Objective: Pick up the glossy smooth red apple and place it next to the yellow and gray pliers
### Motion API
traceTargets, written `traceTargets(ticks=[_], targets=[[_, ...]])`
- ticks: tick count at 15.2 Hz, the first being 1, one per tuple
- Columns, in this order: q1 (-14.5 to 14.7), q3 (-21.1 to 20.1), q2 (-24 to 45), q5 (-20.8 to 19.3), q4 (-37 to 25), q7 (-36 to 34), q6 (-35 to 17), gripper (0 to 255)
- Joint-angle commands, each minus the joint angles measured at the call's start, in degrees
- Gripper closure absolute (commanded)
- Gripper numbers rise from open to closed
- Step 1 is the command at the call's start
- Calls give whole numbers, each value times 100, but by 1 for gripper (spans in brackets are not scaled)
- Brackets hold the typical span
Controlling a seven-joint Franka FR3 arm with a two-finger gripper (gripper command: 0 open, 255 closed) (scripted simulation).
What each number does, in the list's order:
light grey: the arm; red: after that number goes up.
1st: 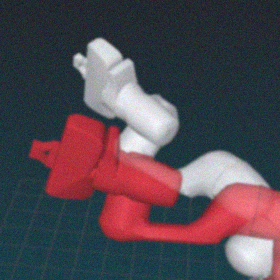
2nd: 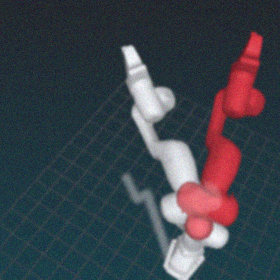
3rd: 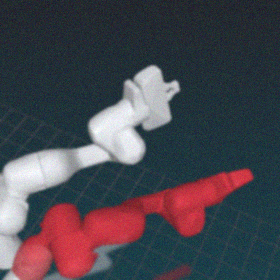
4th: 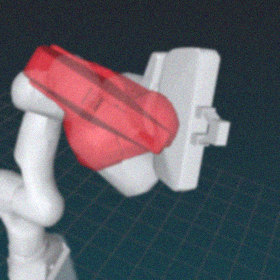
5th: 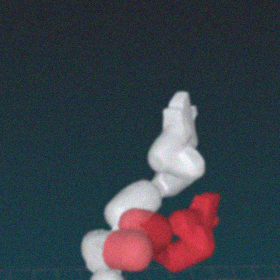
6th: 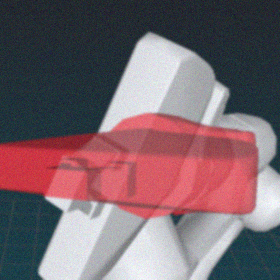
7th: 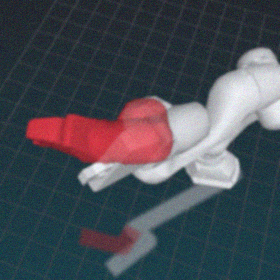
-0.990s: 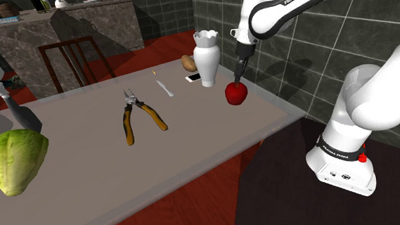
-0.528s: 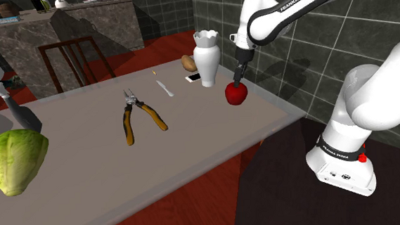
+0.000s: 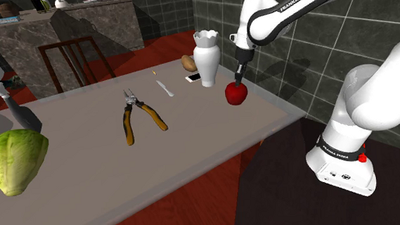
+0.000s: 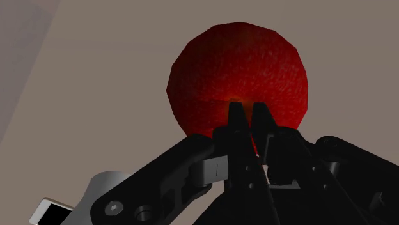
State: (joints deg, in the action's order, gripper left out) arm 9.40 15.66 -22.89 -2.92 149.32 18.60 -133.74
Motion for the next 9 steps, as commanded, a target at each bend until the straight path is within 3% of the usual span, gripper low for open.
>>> traceTargets(ticks=[1,6,9], targets=[[0,0,0,0,0,0,0,255],[0,0,1,0,0,0,-1,255],[-12,-33,-133,-19,-138,-32,269,255]])
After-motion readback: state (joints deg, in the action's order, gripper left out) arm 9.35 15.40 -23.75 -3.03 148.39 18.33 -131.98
